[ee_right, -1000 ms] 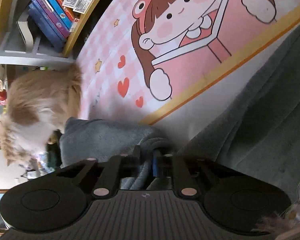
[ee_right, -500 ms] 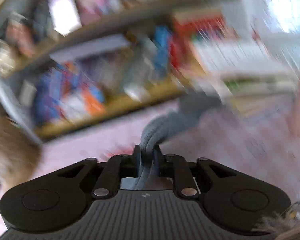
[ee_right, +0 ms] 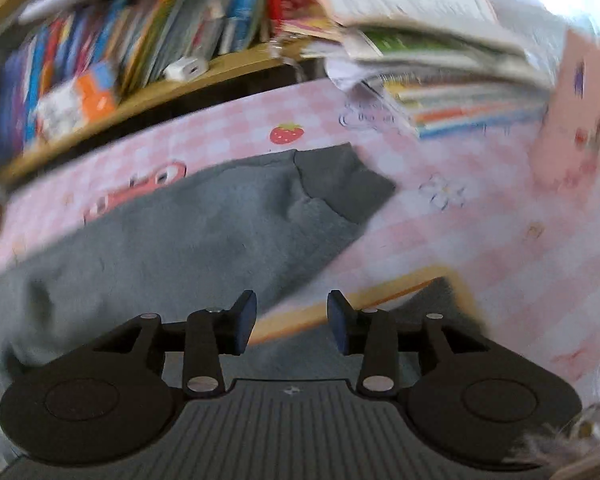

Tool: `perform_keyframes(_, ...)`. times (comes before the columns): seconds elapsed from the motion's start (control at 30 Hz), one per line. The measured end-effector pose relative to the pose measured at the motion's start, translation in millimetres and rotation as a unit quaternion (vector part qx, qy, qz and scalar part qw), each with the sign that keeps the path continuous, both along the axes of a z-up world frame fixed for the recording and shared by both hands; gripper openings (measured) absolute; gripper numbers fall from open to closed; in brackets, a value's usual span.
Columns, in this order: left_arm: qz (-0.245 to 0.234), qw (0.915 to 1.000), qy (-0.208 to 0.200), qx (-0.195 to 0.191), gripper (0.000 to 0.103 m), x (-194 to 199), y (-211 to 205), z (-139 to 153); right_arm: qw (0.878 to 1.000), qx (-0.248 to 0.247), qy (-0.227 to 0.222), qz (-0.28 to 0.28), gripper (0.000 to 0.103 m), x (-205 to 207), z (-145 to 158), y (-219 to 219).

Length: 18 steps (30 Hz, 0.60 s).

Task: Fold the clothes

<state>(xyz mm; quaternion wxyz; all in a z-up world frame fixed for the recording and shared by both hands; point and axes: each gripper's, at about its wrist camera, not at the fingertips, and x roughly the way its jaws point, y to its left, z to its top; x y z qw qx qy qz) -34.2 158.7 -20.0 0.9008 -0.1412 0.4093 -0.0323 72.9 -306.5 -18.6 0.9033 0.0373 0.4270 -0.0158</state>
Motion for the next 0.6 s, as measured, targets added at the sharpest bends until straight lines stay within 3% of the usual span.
perform_keyframes(0.1, -0.004, 0.9999, -0.011, 0.001, 0.006, 15, 0, 5, 0.997, -0.064, 0.008, 0.052, 0.035, -15, -4, 2)
perform_keyframes(0.27, -0.018, 0.9996, 0.015, 0.013, 0.006, 41, -6, -12, 0.991, -0.065, 0.042, 0.105, 0.035, -43, -16, -4)
perform_keyframes(0.37, -0.023, 0.9993, 0.026, 0.015, 0.006, 48, -8, -20, 0.995, -0.066, 0.025, 0.068, 0.029, -55, -13, -17)
perform_keyframes(0.47, -0.029, 0.9989, 0.034, 0.016, 0.006, 54, -9, -26, 0.999, -0.026, -0.018, 0.037, 0.034, -66, 6, -32)
perform_keyframes(0.6, -0.027, 0.9992, 0.028, 0.013, 0.006, 60, -7, -30, 0.997, -0.029, 0.002, 0.069, 0.036, -73, 7, -30)
